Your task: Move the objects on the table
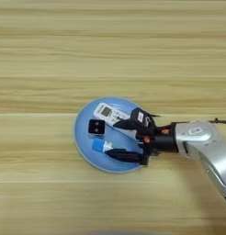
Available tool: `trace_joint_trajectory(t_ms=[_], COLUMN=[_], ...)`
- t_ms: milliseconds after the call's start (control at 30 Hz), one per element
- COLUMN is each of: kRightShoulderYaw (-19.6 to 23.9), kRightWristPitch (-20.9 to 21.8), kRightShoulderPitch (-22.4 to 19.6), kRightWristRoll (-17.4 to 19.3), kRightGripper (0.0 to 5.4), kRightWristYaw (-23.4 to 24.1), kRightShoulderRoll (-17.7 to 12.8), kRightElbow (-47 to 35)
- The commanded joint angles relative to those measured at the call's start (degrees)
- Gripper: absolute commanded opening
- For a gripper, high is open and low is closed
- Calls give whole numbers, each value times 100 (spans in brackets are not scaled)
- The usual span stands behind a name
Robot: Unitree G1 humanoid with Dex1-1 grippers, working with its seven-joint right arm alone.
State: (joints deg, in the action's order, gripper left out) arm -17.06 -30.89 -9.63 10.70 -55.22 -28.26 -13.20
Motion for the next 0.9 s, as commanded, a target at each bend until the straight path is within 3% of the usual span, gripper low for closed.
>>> trace_joint_trajectory(t_ms=[33, 200, 900], kRightShoulderYaw=[352, 505, 297], kRightWristPitch=[150, 177, 961], kRightShoulderPitch=[-475, -633, -797], kRightWristRoll=[87, 103, -562], kRightGripper=[477, 538, 539], kRightWristYaw=[218, 291, 476], kRightShoulderRoll=[-4, 35, 191], kRightElbow=[-188, -64, 952])
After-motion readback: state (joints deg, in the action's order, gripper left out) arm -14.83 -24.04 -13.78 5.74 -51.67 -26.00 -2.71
